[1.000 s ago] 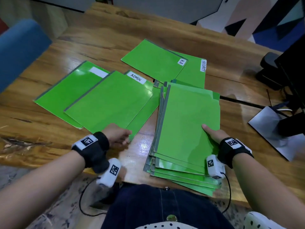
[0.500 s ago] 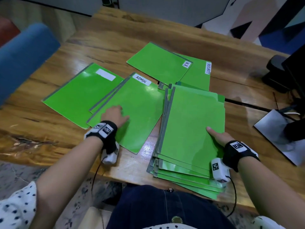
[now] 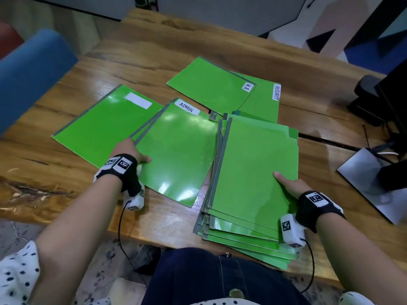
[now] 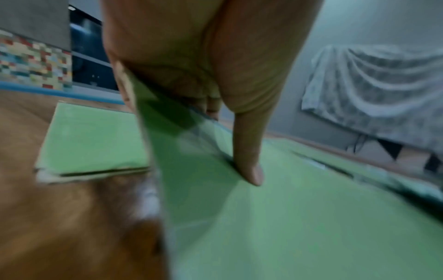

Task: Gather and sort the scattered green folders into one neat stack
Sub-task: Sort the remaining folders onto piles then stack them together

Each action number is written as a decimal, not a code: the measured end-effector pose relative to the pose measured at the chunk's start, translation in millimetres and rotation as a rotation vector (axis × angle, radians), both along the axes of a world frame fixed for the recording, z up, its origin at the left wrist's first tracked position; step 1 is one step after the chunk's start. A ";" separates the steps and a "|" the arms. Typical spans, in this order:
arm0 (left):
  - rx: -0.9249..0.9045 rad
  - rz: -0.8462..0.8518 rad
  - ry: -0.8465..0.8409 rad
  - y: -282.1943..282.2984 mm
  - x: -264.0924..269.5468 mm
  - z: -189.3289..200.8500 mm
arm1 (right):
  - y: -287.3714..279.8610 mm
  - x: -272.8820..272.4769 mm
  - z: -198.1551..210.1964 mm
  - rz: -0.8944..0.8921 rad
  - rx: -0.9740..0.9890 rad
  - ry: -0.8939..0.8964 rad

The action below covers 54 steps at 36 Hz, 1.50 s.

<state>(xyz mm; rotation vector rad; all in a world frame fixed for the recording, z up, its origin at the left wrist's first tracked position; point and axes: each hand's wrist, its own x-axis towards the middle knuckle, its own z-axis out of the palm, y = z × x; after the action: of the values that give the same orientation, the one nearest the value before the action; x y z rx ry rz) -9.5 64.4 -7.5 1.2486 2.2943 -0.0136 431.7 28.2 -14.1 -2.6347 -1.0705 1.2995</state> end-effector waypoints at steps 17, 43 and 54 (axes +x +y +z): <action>0.921 -0.179 -0.425 17.0 -19.8 66.8 | -1.5 -0.6 -2.2 -0.007 0.020 0.003; 0.737 0.950 -1.356 2.4 28.3 13.3 | -1.5 1.1 -5.6 -0.004 0.027 -0.008; 0.353 0.966 -1.267 40.3 37.7 -6.0 | -0.8 1.9 -5.4 0.008 0.022 -0.013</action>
<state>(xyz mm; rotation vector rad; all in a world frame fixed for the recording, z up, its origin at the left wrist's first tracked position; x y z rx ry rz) 28.2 104.6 -13.5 -0.0126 1.4741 1.1735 433.7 27.4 -19.5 -2.6295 -1.0908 1.2671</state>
